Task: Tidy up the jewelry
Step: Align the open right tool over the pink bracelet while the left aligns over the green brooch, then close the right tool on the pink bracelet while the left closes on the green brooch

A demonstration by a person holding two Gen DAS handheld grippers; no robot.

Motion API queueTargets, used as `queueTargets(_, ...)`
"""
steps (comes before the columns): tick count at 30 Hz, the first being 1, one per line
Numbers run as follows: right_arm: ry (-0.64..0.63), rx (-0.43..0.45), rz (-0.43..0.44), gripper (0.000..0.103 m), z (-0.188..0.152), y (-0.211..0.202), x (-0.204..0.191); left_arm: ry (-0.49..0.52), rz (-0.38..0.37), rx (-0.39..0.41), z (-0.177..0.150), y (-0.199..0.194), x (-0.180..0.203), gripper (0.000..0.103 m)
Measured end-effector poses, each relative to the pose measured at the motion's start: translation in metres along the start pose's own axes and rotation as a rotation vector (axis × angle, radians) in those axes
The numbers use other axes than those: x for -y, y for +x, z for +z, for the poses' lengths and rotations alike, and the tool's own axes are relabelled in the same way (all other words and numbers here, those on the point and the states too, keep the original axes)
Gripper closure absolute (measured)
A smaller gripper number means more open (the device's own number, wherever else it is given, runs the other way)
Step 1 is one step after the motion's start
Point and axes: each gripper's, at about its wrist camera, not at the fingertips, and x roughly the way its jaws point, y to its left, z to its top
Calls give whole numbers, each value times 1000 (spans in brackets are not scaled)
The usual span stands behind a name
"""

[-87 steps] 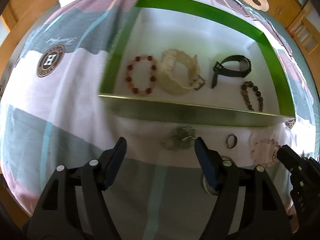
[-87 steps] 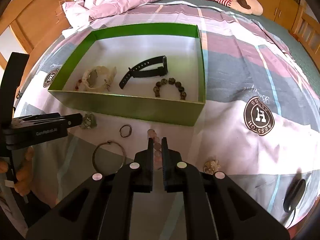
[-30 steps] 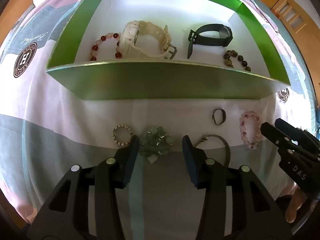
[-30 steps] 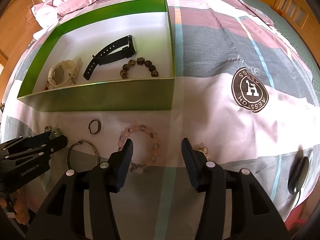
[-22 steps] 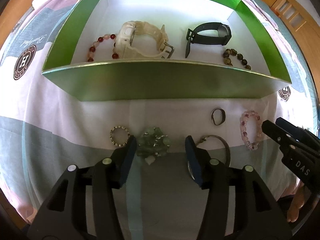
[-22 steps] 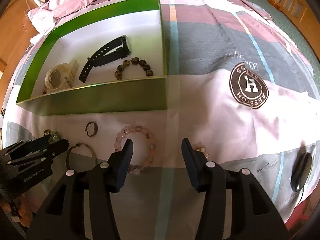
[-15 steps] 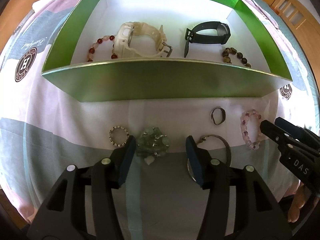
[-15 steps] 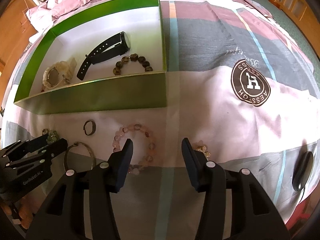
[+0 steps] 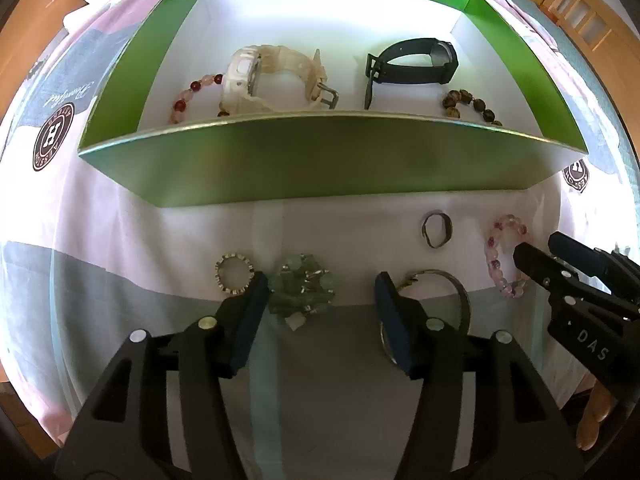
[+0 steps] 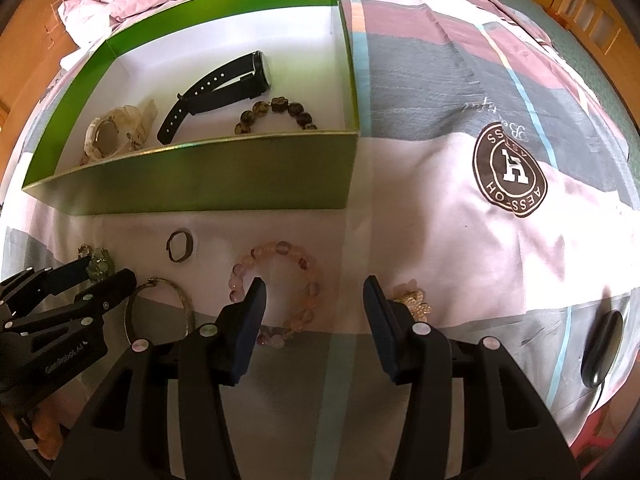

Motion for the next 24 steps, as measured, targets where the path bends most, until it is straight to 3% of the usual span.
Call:
queueTargets(14, -53, -11, -29, 53, -3, 12, -18, 26, 40, 17, -1, 7, 17, 39)
queueTargets(24, -57, 12, -56, 45, -2, 16, -27, 34, 47, 22, -2, 5, 19, 39)
